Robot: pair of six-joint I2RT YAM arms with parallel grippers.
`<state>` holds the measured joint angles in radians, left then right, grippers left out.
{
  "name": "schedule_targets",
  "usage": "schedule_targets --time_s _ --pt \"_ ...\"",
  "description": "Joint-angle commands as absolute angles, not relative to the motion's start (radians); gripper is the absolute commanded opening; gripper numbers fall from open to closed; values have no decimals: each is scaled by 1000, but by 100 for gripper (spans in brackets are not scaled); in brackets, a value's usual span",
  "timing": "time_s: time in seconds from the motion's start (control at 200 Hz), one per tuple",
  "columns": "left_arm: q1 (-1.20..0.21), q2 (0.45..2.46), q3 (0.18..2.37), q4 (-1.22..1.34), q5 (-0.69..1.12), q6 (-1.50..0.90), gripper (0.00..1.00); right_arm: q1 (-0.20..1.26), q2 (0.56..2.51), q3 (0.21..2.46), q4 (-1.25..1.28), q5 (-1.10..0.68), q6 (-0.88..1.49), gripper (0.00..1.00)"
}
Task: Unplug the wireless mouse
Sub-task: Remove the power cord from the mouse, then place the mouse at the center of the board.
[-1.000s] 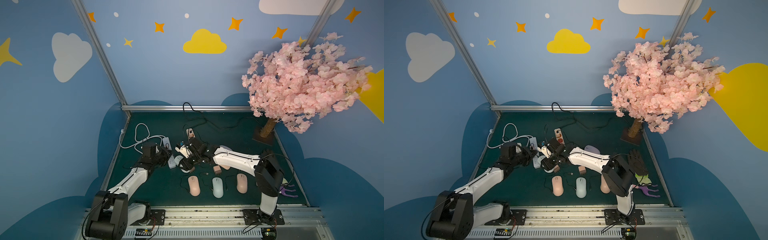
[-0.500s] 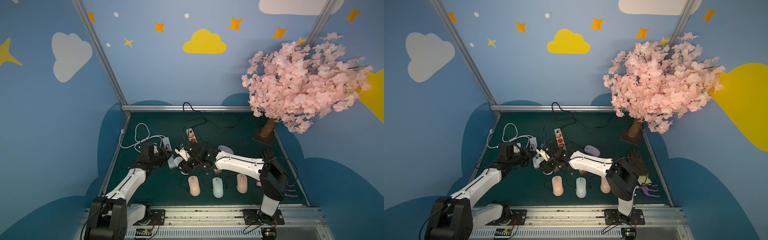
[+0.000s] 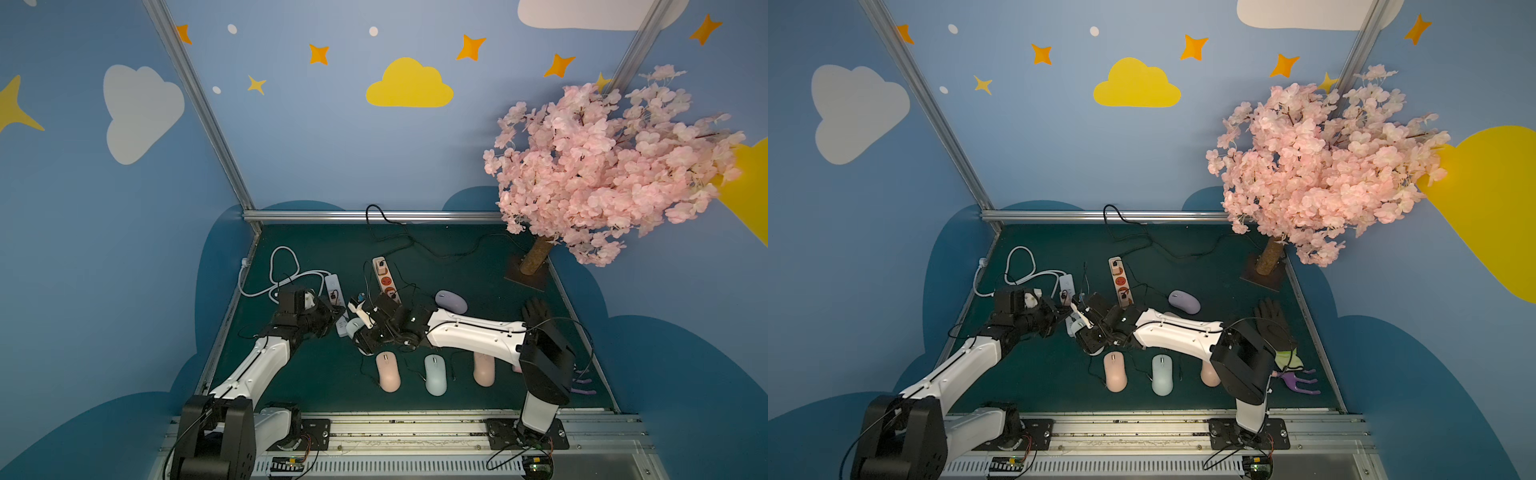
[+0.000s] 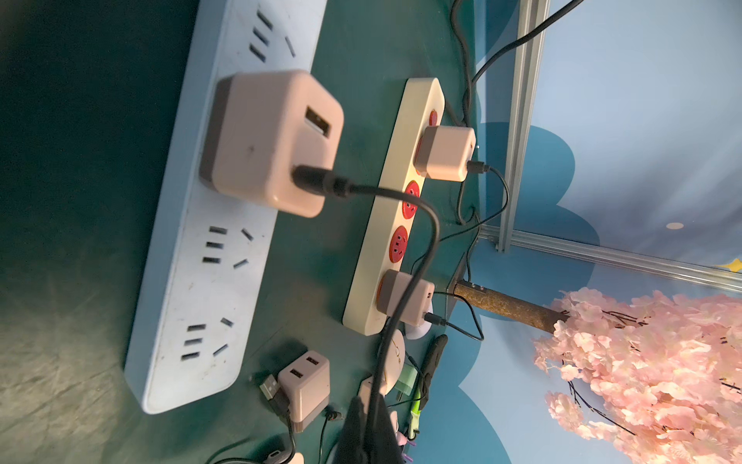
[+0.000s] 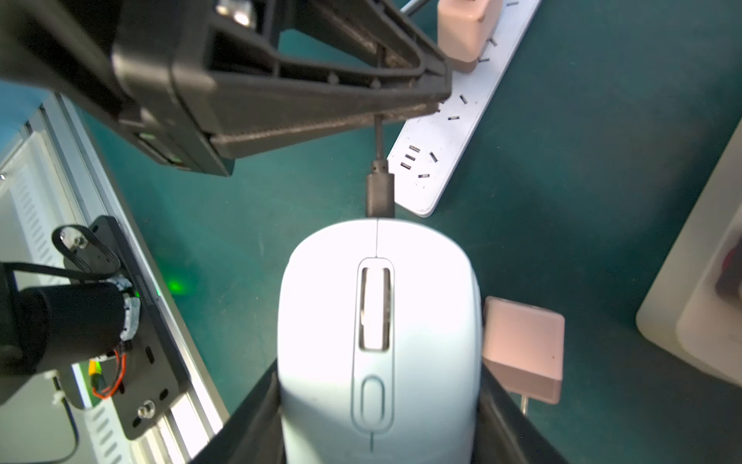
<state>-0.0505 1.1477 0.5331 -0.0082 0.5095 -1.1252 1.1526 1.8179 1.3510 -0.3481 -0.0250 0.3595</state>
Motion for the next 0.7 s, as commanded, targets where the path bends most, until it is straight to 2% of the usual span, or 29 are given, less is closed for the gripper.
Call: schedule_targets --time_s 0.0,0.295,0.415,0.696 --pt "-1 1121 573 50 432 -1106 4 1179 1768 1332 -546 -17 462 0" --pt "18 1113 585 34 464 -1086 4 1265 1761 1355 -581 70 492 0" --pt "18 1115 607 -19 491 -1040 4 1293 1756 1363 -531 105 586 0" --pt "32 1102 671 -278 532 -874 4 1327 1936 1544 -577 105 728 0"
